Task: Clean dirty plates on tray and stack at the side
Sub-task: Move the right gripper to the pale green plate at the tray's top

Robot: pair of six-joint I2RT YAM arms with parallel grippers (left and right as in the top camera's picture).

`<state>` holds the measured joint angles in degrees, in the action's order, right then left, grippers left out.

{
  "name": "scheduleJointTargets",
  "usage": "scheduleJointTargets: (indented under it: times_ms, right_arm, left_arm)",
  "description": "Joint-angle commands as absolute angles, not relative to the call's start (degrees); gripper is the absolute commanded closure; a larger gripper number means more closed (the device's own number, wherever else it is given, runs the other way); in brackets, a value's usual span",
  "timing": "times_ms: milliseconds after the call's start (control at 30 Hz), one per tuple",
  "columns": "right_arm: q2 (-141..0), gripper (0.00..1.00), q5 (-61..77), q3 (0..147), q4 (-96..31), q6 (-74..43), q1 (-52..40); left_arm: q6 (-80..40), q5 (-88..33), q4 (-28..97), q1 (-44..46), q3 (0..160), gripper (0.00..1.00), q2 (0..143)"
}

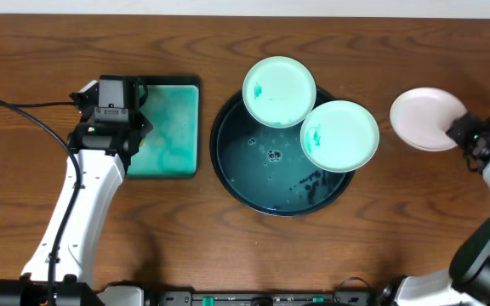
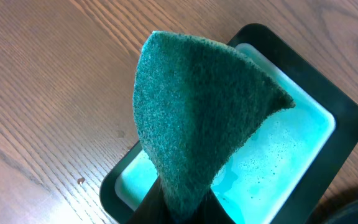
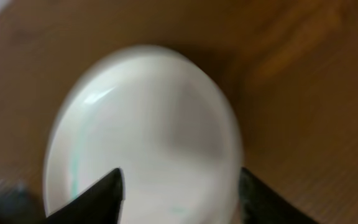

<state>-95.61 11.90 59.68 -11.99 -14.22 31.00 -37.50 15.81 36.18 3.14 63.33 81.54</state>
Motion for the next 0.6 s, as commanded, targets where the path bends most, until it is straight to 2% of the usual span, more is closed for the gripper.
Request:
scheduleJointTargets:
  times_ms: [0,67,133,267,367,467,567]
  right_arm:
    - [-90.06,0.48,17.61,65.52,-14.00,-9.54,27.00]
    - [-89.52,0.53,17.69,69.36,-18.90,-7.49,24.21]
    - [-90.08,0.50,16.62,75.42,-27.16,-4.38,20.56]
    - [-93.89,0.36,12.97,88.09,-42.11,0.40,13.19]
    - [-99.74,0.29,12.91,98.80,-53.08,4.01,8.10]
    - [-105.56,0.23,13.06,105.97,-56.84,6.13,4.05]
    - [-109.10,0.01,16.03,106.69,-51.31,6.07,0.69]
  left_arm:
    - [-37.23,16.95,36.18,2.85,63.20,0.93,81.38]
    - [-37.21,16.95,35.92,2.85,63.20,0.93,81.38]
    - [-37.21,16.95,35.55,2.85,63.20,0.93,81.38]
    - [-37.21,16.49,35.09,2.85,63.20,0.93,81.41]
    - [-37.19,15.25,34.81,2.87,63.20,0.93,81.56]
    - [-37.19,15.00,34.89,2.92,63.20,0.93,81.67]
    - [-37.17,15.00,34.94,2.92,63.20,0.93,81.67]
